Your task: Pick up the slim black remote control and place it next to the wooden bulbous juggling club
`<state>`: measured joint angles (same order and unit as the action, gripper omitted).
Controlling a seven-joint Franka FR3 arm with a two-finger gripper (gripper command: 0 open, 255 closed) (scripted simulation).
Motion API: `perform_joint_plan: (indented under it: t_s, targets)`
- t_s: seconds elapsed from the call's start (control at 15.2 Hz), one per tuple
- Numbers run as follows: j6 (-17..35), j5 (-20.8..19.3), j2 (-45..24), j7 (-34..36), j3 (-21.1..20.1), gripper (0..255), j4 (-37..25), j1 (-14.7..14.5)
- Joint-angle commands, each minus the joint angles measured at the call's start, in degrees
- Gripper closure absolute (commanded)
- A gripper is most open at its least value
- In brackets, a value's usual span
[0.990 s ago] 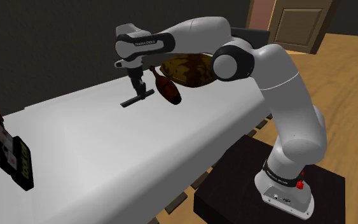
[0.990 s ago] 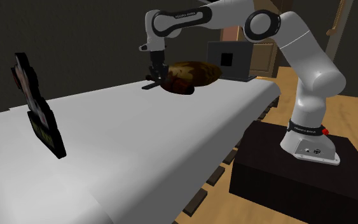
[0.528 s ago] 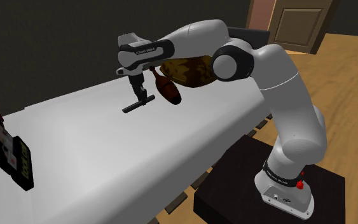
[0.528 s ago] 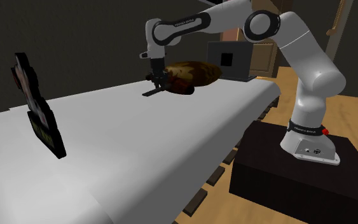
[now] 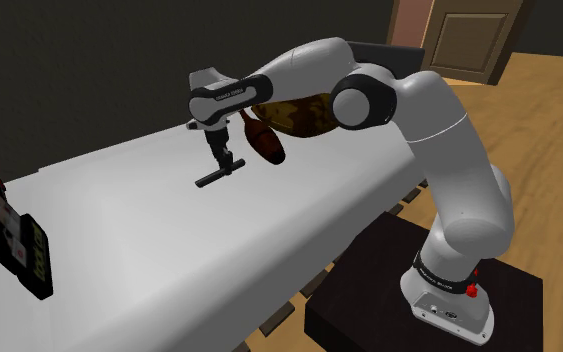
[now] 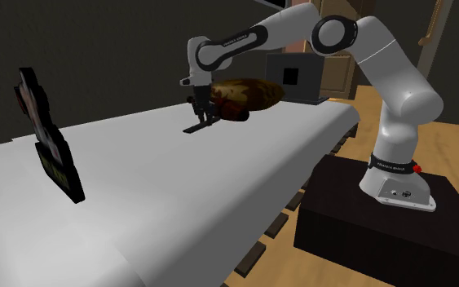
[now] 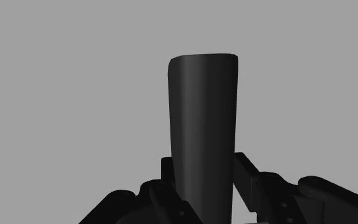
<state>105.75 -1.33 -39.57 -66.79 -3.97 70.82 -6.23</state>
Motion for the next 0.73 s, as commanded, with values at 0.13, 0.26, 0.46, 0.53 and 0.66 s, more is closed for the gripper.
perform_joint_plan:
  t_s: [0.13, 0.26, 0.46, 0.53, 0.66]
  targets:
    - [2.59, -0.05, -0.87, 0.02, 0.04, 255, 1.69, -0.01]
    - [3.22, -0.06, -1.14, 0.02, 0.05, 255, 2.04, -0.01]
    - [3.22, -0.06, -1.14, 0.02, 0.05, 255, 2.03, -0.01]
    - [3.22, -0.06, -1.14, 0.02, 0.05, 255, 2.03, -0.01]
    - [3.22, -0.06, -1.14, 0.02, 0.05, 255, 2.03, -0.01]
